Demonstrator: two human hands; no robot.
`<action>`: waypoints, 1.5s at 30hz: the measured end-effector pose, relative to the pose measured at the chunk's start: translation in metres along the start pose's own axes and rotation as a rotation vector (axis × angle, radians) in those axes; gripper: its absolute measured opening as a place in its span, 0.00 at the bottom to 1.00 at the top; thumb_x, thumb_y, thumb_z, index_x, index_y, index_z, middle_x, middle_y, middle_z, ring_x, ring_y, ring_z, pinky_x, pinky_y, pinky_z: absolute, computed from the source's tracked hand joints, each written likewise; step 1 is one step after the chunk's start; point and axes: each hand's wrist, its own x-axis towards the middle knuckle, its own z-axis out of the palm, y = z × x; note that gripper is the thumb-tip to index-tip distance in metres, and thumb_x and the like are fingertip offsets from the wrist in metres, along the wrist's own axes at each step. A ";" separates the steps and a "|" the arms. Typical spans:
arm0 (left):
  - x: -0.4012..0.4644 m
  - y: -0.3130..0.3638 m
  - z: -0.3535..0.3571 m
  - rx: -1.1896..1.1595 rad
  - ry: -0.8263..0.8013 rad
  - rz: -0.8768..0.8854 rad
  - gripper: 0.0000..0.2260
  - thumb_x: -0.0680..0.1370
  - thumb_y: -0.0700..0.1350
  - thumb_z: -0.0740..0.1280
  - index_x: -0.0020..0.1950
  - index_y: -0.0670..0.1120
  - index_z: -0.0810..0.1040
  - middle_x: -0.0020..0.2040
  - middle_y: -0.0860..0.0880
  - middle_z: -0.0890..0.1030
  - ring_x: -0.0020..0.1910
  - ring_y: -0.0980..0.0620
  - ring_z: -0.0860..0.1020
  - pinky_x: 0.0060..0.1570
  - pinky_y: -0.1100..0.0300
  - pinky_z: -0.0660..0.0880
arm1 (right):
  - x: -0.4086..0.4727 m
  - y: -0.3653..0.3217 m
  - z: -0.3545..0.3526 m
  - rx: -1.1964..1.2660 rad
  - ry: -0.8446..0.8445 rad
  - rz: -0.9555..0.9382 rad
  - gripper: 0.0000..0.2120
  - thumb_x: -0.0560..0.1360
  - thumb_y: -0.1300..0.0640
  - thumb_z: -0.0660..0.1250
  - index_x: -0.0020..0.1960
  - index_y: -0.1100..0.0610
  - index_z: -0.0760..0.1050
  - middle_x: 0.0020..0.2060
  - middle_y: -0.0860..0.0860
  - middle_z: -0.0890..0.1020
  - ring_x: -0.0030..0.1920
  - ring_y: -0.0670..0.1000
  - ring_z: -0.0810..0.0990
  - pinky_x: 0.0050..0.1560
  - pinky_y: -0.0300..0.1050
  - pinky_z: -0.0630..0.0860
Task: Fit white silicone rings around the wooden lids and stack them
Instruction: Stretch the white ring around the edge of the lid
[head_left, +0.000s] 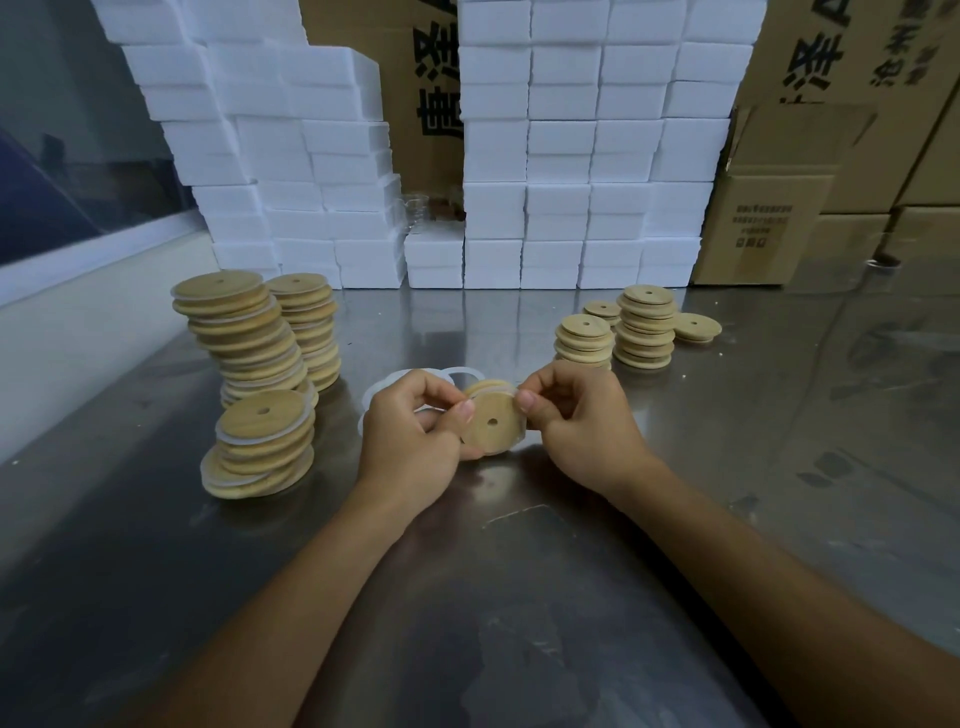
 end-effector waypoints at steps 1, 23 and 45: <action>0.000 -0.001 0.000 0.002 0.003 -0.007 0.12 0.75 0.33 0.70 0.36 0.46 0.75 0.39 0.47 0.79 0.38 0.49 0.83 0.30 0.59 0.80 | 0.000 0.000 0.000 0.031 0.002 0.025 0.05 0.77 0.65 0.68 0.42 0.61 0.79 0.38 0.57 0.84 0.42 0.58 0.83 0.47 0.53 0.82; -0.006 0.001 -0.001 0.236 -0.048 0.343 0.08 0.76 0.45 0.68 0.42 0.57 0.73 0.41 0.59 0.78 0.44 0.52 0.80 0.33 0.42 0.80 | -0.008 -0.007 0.007 -0.156 -0.069 -0.269 0.03 0.80 0.58 0.64 0.47 0.53 0.74 0.36 0.40 0.78 0.37 0.42 0.77 0.37 0.35 0.73; -0.003 -0.001 -0.001 0.175 -0.015 0.188 0.11 0.79 0.39 0.67 0.42 0.53 0.71 0.47 0.48 0.80 0.50 0.45 0.81 0.44 0.41 0.81 | -0.006 -0.003 0.002 -0.152 0.019 -0.258 0.02 0.77 0.61 0.69 0.47 0.60 0.79 0.38 0.49 0.83 0.40 0.48 0.82 0.43 0.50 0.80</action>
